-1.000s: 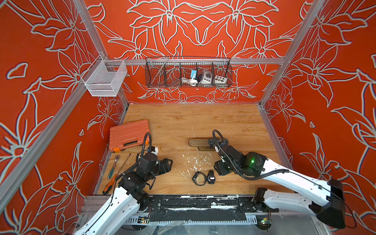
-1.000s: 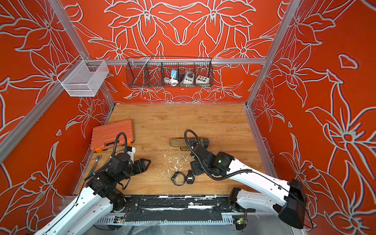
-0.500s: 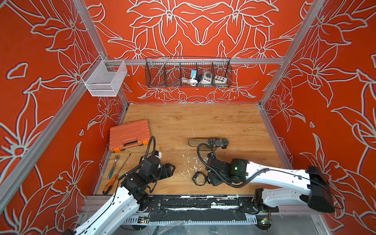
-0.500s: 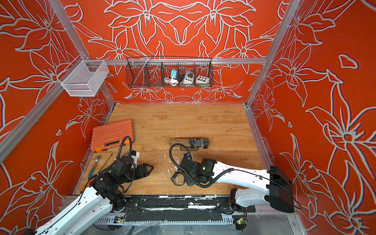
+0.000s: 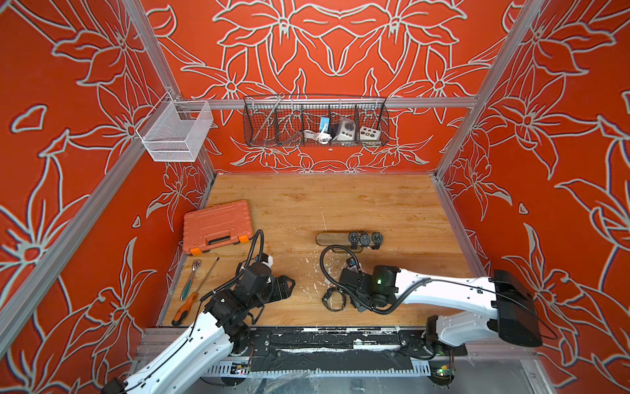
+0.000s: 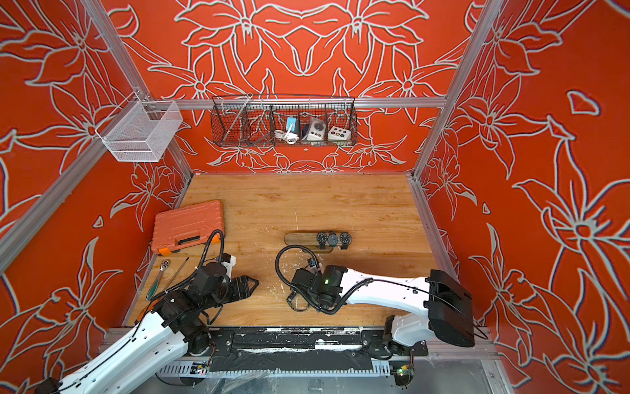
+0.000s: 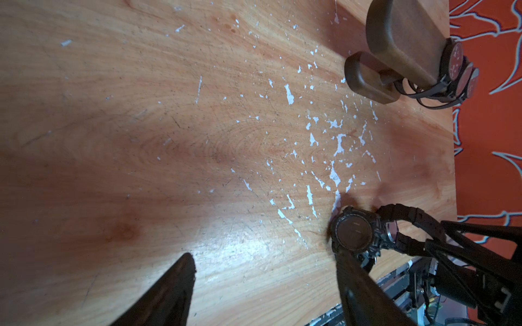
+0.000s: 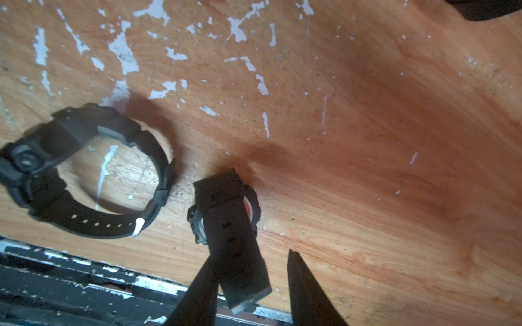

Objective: Place watch on stand
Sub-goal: Pick up the watch at the center of the board.

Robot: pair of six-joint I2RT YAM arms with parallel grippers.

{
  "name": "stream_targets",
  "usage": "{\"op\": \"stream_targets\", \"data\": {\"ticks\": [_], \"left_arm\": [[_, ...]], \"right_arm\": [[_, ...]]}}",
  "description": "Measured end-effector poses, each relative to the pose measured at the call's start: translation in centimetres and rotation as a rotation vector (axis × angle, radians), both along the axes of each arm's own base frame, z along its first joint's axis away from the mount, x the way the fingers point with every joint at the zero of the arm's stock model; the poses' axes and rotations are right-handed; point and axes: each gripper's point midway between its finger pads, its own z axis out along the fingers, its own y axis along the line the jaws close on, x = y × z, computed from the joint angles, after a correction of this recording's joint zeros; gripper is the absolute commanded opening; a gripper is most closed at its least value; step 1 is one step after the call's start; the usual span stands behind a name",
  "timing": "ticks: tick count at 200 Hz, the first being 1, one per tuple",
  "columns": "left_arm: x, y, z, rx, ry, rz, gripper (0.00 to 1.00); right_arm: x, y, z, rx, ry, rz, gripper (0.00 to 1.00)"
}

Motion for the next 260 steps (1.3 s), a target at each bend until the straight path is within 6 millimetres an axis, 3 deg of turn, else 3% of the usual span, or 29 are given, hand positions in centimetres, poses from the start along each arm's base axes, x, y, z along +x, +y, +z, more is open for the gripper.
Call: {"op": "stream_targets", "data": {"ticks": [32, 114, 168, 201, 260], "left_arm": [[0.1, -0.1, 0.0, 0.002, 0.0, -0.003, 0.77], [0.3, -0.2, 0.1, -0.002, -0.007, -0.003, 0.77], [0.5, -0.5, -0.1, -0.001, -0.001, -0.01, 0.77], [0.5, -0.8, 0.0, -0.012, -0.005, -0.028, 0.77], [1.0, -2.9, 2.6, -0.106, -0.082, -0.101, 0.76]], "right_arm": [[0.2, -0.6, -0.4, -0.047, -0.008, -0.003, 0.46], [0.7, -1.3, -0.7, -0.104, -0.037, -0.002, 0.11], [1.3, -1.4, -0.2, -0.043, -0.046, -0.023, 0.03], [1.9, -1.8, 1.5, 0.143, -0.056, -0.057, 0.03], [3.5, -1.0, 7.5, 0.555, -0.118, -0.082, 0.02]]}}
